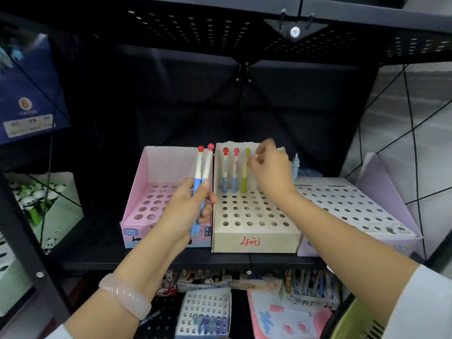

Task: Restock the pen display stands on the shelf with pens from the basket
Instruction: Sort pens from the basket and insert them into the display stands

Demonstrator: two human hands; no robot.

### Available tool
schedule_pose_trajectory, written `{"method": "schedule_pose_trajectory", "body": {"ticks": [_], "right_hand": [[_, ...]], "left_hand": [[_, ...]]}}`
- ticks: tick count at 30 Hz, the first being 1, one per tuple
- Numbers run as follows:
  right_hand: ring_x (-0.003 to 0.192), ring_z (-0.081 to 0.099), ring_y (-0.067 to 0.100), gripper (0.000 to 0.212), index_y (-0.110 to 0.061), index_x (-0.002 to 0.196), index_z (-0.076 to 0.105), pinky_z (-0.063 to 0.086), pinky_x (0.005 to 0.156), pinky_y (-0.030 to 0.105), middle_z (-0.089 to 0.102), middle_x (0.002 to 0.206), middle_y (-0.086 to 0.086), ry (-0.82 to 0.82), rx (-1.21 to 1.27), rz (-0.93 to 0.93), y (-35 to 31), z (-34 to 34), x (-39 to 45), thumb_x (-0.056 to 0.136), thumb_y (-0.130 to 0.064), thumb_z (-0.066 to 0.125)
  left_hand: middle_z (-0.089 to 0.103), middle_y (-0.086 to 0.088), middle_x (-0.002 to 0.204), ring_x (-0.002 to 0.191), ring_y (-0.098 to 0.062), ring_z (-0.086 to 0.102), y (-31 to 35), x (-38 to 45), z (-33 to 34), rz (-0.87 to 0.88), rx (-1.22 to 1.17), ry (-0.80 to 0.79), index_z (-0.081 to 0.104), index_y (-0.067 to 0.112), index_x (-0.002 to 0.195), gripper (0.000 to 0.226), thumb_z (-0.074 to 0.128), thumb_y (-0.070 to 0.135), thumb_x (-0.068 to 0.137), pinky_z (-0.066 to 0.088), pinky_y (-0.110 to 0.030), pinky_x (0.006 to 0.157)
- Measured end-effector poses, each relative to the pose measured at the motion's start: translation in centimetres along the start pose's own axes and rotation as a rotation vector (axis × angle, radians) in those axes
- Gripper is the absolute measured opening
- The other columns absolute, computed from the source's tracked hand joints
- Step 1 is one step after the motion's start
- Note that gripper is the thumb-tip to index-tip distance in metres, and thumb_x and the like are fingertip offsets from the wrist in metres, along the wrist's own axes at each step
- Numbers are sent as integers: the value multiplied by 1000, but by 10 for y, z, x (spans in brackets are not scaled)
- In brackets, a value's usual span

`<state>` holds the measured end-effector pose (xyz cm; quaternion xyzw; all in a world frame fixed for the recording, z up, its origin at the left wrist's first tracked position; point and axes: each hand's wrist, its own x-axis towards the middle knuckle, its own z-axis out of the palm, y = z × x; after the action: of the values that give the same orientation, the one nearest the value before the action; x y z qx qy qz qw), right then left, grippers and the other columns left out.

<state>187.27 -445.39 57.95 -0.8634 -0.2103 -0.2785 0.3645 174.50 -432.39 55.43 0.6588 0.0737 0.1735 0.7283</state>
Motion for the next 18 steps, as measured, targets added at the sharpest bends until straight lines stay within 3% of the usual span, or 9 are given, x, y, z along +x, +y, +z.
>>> {"method": "schedule_pose_trajectory", "body": {"ticks": [2,5,8,11,14,16,18], "right_hand": [[56,51,0,18,-21,78,55,39,50,13,56,63,-10,-66,256,-1,-17,-5,-6,90,-33,57],[60,50,5,25,-16,77,66,41,57,15,59,67,4,-428,490,54,-39,-7,-21,90,-35,58],[59,48,5,22,-20,72,65,41,51,12,58,65,-7,-565,579,80,-45,-9,-29,91,-29,59],[59,51,5,22,-20,73,60,42,50,11,58,67,-8,-521,585,87,-45,-10,-29,94,-24,54],[58,57,7,20,-16,81,52,48,50,14,60,73,0,-354,729,211,-43,-16,-17,99,-20,43],[52,58,3,18,-17,83,48,49,50,15,61,74,1,-183,729,226,-37,-24,-4,100,-21,41],[53,60,2,17,-19,84,46,52,54,16,62,75,1,-66,572,155,-28,-28,5,99,-23,42]], "left_hand": [[58,10,52,38,-3,37,-1,0,3,20,10,-20,50,6,100,15,40,18,99,30,-15,36],[58,7,55,39,-4,37,-2,0,9,37,-5,-52,49,12,93,14,40,20,99,30,-17,36],[57,5,57,38,-4,37,-4,0,12,42,-12,-54,50,13,92,15,40,21,99,30,-17,36],[59,4,58,40,-6,43,-3,-1,11,31,27,-37,53,15,94,19,39,25,100,36,-19,38],[63,4,56,40,-9,47,-1,0,4,-13,18,8,56,19,92,25,35,30,101,41,-21,38],[60,4,52,35,-8,40,1,0,-1,-29,12,25,57,20,94,26,35,30,101,33,-17,34],[54,4,49,33,-7,32,3,0,-4,-33,11,35,57,20,97,25,35,30,101,24,-15,33]]}}
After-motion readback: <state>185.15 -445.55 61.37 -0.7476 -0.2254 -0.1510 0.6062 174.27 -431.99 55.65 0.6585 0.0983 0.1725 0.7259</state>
